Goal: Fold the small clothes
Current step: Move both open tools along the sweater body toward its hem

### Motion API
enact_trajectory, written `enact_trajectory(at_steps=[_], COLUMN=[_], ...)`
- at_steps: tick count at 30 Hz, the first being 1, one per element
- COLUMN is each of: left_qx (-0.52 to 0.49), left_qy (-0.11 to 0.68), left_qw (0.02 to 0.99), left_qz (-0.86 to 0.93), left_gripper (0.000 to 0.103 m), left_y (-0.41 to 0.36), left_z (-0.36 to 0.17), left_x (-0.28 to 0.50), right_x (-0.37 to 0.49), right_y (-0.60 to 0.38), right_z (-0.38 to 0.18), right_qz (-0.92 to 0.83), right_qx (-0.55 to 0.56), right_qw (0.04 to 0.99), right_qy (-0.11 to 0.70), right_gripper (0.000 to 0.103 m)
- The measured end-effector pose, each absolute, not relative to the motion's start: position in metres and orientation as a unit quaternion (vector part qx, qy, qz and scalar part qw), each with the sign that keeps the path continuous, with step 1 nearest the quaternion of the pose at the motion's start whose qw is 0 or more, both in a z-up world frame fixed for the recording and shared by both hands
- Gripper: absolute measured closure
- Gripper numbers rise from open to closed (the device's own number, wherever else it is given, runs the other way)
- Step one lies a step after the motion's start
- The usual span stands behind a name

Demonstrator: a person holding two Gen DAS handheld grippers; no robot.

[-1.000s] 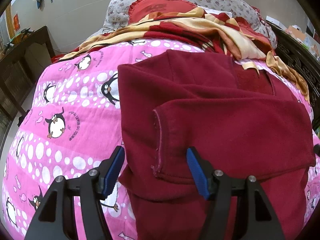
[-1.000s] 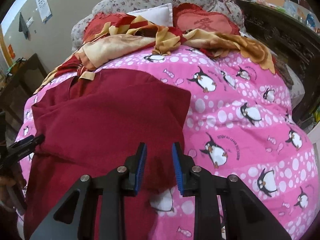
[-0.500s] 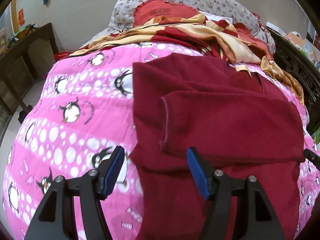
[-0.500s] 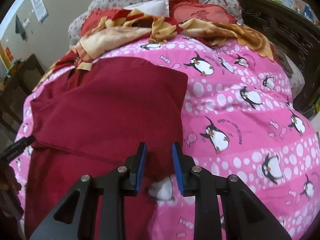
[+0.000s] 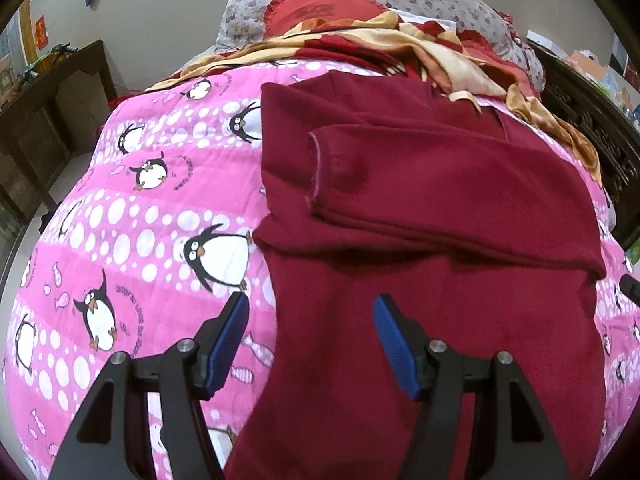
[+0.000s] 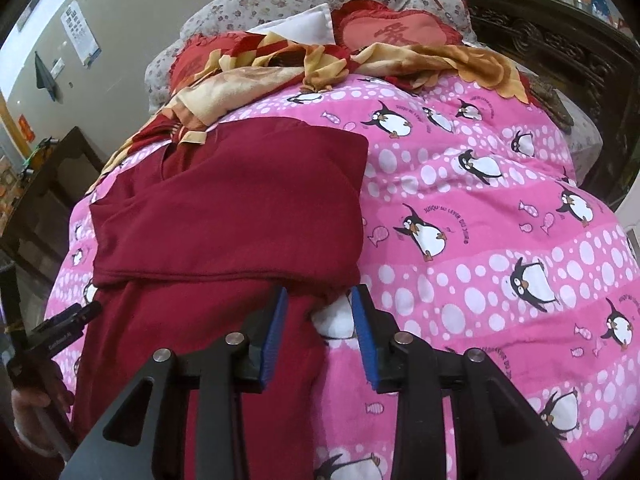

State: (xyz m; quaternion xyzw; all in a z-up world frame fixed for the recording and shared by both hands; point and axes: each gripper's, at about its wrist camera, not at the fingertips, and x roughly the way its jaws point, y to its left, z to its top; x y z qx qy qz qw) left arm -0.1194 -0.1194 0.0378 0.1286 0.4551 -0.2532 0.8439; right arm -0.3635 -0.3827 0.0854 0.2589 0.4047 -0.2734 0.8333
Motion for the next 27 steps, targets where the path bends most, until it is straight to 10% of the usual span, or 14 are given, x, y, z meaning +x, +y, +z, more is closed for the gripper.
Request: enact_trajectory(at_steps=[27], left_qx=[0.132], left_qy=[0.453], left_qw=[0.842], left_qz=[-0.262], left_gripper=[0.034], left_y=[-0.087], left_z=[0.042], left_x=[-0.155], right_x=[-0.403], right_y=[-0.343], right_z=[0.065], right_qz=[-0.228], right_qx=[0.248], right_qw=[0.827], right_qy=[0.451], right_gripper=[0.049])
